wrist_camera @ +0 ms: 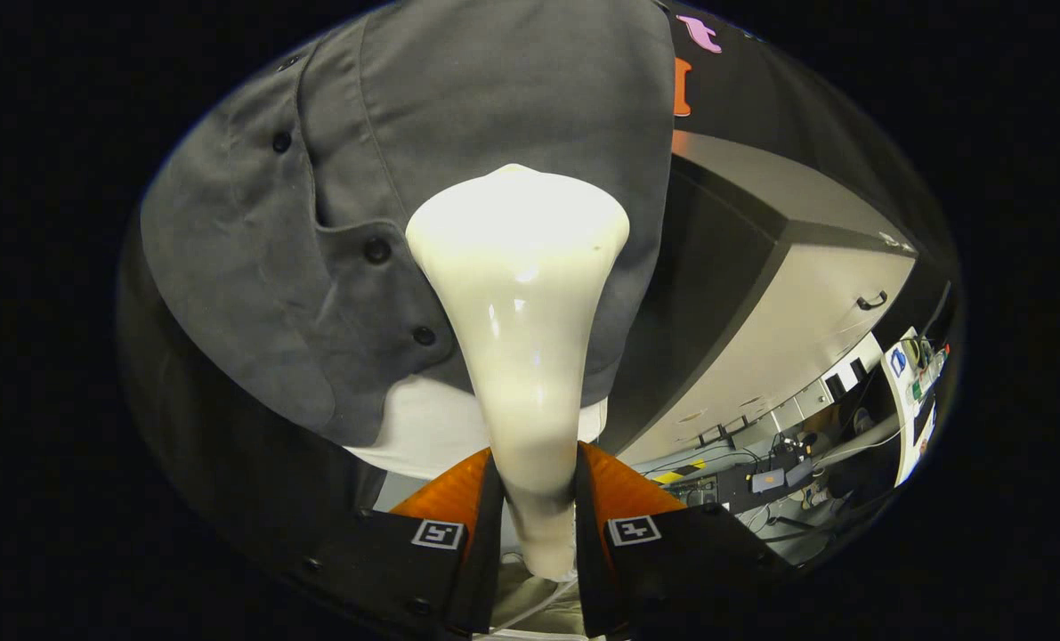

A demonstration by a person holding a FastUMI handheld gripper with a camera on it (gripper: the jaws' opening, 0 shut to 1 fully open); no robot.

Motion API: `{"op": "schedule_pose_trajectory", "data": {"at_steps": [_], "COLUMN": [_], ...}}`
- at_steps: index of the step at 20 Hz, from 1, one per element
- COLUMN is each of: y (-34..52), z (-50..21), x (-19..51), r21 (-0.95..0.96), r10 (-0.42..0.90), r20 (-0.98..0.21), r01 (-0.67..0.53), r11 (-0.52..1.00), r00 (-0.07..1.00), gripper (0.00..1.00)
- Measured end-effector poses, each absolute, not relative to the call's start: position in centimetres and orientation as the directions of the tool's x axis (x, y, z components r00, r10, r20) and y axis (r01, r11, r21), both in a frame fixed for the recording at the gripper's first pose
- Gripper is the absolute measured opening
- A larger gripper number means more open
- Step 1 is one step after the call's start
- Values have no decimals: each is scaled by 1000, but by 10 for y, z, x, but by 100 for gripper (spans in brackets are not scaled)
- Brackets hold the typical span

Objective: Iron the clothes twice with a garment steamer, once on the left side and once on the right side.

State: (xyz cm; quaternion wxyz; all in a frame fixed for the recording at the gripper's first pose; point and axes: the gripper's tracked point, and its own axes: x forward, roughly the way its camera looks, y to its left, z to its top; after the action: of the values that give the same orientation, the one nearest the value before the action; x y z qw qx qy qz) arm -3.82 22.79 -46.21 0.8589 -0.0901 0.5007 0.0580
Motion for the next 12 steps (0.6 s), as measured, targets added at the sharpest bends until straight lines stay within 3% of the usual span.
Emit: {"op": "schedule_pose_trajectory", "data": {"at_steps": [12], "y": [208], "z": [-518], "x": [-71], "r21": [-106], "r10": [-25], "r20": [-916], "r01": [-182], "r11": [978], "r00": [400], "gripper": [45]}}
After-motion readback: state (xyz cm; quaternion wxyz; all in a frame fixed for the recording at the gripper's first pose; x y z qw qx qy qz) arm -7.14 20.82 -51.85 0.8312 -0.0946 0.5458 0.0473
